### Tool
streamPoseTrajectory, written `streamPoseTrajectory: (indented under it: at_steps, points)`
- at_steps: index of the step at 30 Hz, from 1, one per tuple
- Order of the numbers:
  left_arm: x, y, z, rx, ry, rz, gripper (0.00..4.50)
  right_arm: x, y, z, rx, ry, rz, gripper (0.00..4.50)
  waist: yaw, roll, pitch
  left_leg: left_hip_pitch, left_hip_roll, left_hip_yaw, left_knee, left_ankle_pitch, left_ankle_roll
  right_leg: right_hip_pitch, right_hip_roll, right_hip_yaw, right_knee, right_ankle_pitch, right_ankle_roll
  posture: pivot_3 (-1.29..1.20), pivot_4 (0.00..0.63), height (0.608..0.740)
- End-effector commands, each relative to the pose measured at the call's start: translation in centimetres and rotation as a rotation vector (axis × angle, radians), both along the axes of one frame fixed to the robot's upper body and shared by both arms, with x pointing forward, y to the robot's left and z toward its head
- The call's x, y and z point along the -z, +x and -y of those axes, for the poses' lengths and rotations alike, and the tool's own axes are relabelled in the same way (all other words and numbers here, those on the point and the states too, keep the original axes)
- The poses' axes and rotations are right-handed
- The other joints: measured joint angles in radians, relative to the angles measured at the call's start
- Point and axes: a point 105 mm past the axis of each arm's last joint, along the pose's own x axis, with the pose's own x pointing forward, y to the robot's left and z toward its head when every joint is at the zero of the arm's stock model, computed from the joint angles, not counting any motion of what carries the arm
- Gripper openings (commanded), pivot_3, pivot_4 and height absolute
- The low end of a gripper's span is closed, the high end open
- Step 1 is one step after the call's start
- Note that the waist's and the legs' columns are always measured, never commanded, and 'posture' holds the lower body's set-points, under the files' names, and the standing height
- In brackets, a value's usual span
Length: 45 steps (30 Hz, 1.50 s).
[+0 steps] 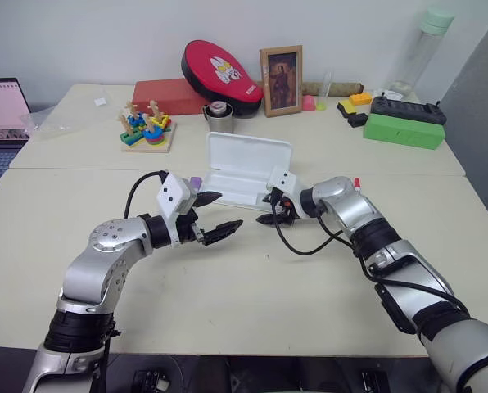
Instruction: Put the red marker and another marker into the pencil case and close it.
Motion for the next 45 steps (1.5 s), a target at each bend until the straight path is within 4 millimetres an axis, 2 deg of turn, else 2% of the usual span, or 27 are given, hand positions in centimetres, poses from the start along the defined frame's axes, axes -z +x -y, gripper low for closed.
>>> streamPoseTrajectory:
  at_steps: [1,2,4,7,10,13,17,20,25,35,39,45]
  points:
    - [-0.9,-0.3,0.2,0.006,-0.014,0.04,4.5,-0.2,-0.1,0.0,-0.016,-0.008,0.008,2.07,-0.001,0.0,0.0,0.0,0.0,0.0,0.0,0.0,0.0,0.0,0.0,0.0,0.0,0.0,0.0,0.0,0.15,0.74]
    - [-0.9,-0.3,0.2,0.004,-0.014,0.04,4.5,-0.2,-0.1,0.1,-0.016,-0.007,0.009,1.71,-0.001,0.0,0.0,0.0,0.0,0.0,0.0,0.0,0.0,0.0,0.0,0.0,0.0,0.0,0.0,0.0,0.15,0.74]
    - [-1.0,-0.2,0.1,-0.001,-0.015,0.046,4.5,-0.2,-0.2,0.2,-0.021,-0.006,0.015,1.39,-0.002,0.0,0.0,0.0,0.0,0.0,0.0,0.0,0.0,0.0,0.0,0.0,0.0,0.0,0.0,0.0,0.15,0.74]
    - [-1.1,0.0,0.1,-0.011,-0.02,0.055,4.5,-0.3,-0.4,0.4,-0.029,-0.001,0.023,0.67,0.0,0.0,0.0,0.0,0.0,0.0,0.0,0.0,0.0,0.0,0.0,0.0,0.0,0.0,0.0,0.0,0.15,0.74]
    - [-1.2,0.0,0.0,-0.016,-0.023,0.057,4.5,-1.1,-1.0,0.5,-0.064,0.034,0.066,0.01,0.001,0.0,0.0,0.0,0.0,0.0,0.0,0.0,0.0,0.0,0.0,0.0,0.0,0.0,0.0,0.0,0.15,0.74]
    - [-0.9,-0.2,0.0,-0.009,-0.004,0.046,4.5,-1.9,-2.0,0.6,-0.11,0.078,0.107,0.01,0.002,0.0,0.0,0.0,0.0,0.0,0.0,0.0,0.0,0.0,0.0,0.0,0.0,0.0,0.0,0.0,0.15,0.74]
    - [-0.5,-0.9,-0.1,0.0,-0.002,0.026,4.5,-2.3,-4.6,1.4,-0.201,0.089,0.157,0.01,0.001,0.0,0.0,0.0,0.0,0.0,0.0,0.0,0.0,0.0,0.0,0.0,0.0,0.0,0.0,0.0,0.15,0.74]
    - [-0.1,-1.6,-0.5,-0.003,0.007,0.004,4.5,-1.6,-6.6,2.2,-0.255,0.054,0.15,0.01,0.001,0.0,0.0,0.0,0.0,0.0,0.0,0.0,0.0,0.0,0.0,0.0,0.0,0.0,0.0,0.0,0.15,0.74]
    - [0.6,-2.9,-0.9,0.009,0.029,-0.04,4.5,0.1,-8.7,3.2,-0.312,-0.025,0.124,0.01,0.001,0.0,0.0,0.0,0.0,0.0,0.0,0.0,0.0,0.0,0.0,0.0,0.0,0.0,0.0,0.0,0.15,0.74]
    - [0.2,-2.9,-0.4,0.022,0.029,-0.038,4.5,1.5,-10.1,2.5,-0.399,-0.049,0.107,0.01,0.003,0.0,0.0,0.001,0.0,0.0,0.001,0.0,0.0,0.001,0.0,0.0,-0.001,0.0,0.0,0.0,0.15,0.74]
    - [0.2,-2.9,-0.2,0.024,0.028,-0.039,4.5,1.3,-9.9,2.4,-0.394,-0.037,0.126,0.88,0.003,0.0,0.0,0.001,0.0,0.0,0.001,0.0,0.0,0.002,0.0,0.0,-0.001,0.0,0.0,0.0,0.15,0.74]
    - [-0.1,-2.8,0.5,0.044,0.018,-0.029,4.5,0.4,-9.7,2.7,-0.374,-0.018,0.147,2.62,0.003,0.0,0.0,0.001,0.0,0.0,0.0,0.0,0.0,0.002,0.0,0.0,-0.001,0.0,0.0,0.0,0.15,0.74]
